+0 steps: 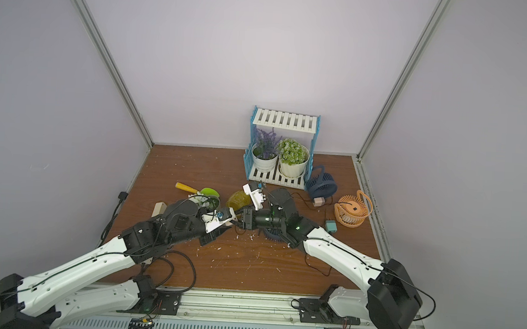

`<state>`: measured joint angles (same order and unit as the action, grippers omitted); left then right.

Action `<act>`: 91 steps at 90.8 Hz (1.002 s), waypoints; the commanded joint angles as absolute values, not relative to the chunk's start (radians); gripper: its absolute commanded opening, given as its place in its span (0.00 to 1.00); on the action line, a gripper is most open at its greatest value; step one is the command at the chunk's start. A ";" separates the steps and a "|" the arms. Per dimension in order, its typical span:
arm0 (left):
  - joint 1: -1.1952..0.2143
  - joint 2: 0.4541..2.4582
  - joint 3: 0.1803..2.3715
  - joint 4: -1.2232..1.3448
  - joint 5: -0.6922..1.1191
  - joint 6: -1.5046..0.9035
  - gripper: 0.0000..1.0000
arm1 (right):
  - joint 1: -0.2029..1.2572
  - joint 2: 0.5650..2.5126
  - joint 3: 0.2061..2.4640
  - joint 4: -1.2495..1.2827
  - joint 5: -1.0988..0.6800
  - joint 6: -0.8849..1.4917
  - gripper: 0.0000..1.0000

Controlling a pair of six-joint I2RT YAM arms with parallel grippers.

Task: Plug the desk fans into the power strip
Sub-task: Pick up the plug from the center of the board.

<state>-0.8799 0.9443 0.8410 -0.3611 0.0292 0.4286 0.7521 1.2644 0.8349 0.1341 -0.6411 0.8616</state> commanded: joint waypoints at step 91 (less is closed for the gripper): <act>-0.600 0.808 0.808 -0.583 -0.296 -0.263 1.00 | 0.697 1.073 0.812 -0.140 -0.257 0.576 0.00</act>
<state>-0.7338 0.8490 0.8234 -0.4355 -0.2146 0.0139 0.7002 1.1515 0.7982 -0.0059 -0.4770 0.7189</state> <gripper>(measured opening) 0.998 0.239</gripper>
